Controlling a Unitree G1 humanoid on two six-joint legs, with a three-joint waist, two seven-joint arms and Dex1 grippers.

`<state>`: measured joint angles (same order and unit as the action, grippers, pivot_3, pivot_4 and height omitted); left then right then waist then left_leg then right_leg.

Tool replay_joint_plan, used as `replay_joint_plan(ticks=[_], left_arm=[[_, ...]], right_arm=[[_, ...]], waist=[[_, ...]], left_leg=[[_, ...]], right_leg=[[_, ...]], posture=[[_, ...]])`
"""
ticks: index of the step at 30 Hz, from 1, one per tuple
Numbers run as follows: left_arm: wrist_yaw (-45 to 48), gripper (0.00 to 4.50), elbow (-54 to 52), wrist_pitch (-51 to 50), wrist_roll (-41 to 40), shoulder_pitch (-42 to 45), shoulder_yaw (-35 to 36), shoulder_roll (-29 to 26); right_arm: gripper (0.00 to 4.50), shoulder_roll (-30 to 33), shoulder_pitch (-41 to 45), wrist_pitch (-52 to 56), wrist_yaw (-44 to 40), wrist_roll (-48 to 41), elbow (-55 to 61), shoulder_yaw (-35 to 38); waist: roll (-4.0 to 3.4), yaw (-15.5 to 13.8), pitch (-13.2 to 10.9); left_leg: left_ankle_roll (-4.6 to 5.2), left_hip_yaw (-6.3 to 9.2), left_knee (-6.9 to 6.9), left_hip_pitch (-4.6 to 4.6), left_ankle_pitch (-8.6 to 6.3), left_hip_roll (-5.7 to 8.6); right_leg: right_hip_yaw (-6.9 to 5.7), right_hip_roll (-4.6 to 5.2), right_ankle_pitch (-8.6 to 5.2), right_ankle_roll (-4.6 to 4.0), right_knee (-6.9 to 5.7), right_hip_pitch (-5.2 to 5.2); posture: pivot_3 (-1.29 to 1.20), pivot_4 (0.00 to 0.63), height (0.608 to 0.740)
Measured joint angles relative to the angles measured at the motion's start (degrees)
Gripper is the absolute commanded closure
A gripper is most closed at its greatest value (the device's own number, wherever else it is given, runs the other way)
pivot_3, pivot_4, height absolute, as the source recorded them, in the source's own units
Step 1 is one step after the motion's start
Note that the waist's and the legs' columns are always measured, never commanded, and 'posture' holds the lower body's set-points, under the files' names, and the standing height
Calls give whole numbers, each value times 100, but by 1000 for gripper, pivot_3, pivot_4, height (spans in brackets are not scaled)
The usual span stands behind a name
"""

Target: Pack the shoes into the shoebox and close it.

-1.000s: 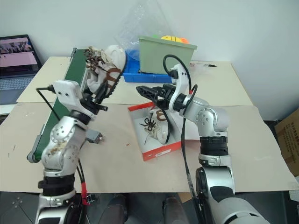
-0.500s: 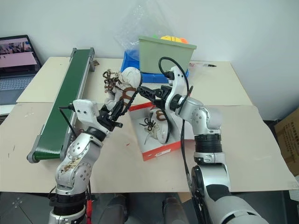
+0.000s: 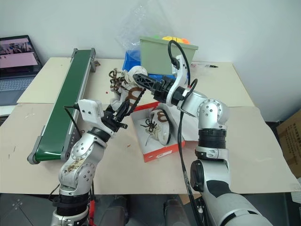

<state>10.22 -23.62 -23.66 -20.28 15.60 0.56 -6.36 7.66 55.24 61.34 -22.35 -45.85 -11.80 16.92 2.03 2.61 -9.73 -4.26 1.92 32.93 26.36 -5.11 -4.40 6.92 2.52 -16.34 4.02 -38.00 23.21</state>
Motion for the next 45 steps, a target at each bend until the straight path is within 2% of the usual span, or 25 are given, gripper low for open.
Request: replay_joint_plan(ticks=[10,26,29,37,39,40,42,43,45], left_arm=[[33,3019,57,-34,85,160,-42,0],[-25,3019,-378,-420,25,96,-26,-193],[-51,3047,-378,-428,25,95,-32,-169],[-62,3047,-453,-450,11,48,-13,-162],[-69,3047,-452,-493,4,48,21,-176],[-74,3047,-452,-502,-1,49,59,-182],[-72,2269,-452,-515,-17,55,83,-185],[-69,2097,-452,-521,-35,58,100,-185],[-49,1426,-466,-522,-250,63,242,-153]], right_arm=[[0,-86,69,-189,-22,32,-174,-77],[0,-12,263,-700,-780,473,-1161,-525],[700,-22,351,-795,-845,520,-1313,-517],[3433,-59,466,-895,-908,617,-1363,-509],[3945,-79,466,-895,-904,623,-1357,-506],[4045,-90,466,-895,-897,625,-1355,-500],[4104,-103,466,-898,-884,625,-1352,-493],[4111,-107,466,-909,-877,626,-1351,-486],[4116,-107,466,-966,-848,634,-1351,-476]], waist=[[0,-2,0],[0,-5,0],[0,-3,0],[0,-1,0],[0,-1,0],[0,-1,0],[0,-1,0],[0,-2,0],[0,-2,0]], left_leg=[[0,0,-1,0,0,0],[0,0,-2,1,0,0],[0,0,-2,1,0,0],[0,0,-3,1,0,0],[0,0,-2,1,0,0],[0,0,-2,1,-1,0],[0,0,-3,1,0,0],[0,0,-3,1,0,0],[0,0,-3,1,-1,0]], right_leg=[[0,0,0,0,1,0],[0,0,0,0,3,1],[0,0,0,0,2,2],[-1,0,0,0,3,2],[-1,0,0,0,3,2],[0,0,0,0,3,2],[0,0,0,0,3,2],[-1,0,0,0,3,2],[-1,0,0,0,4,2]], posture=[[0,150,740],[0,150,740],[0,150,740],[0,150,740],[0,150,740],[0,150,740],[0,150,740],[0,150,740],[0,150,740]])
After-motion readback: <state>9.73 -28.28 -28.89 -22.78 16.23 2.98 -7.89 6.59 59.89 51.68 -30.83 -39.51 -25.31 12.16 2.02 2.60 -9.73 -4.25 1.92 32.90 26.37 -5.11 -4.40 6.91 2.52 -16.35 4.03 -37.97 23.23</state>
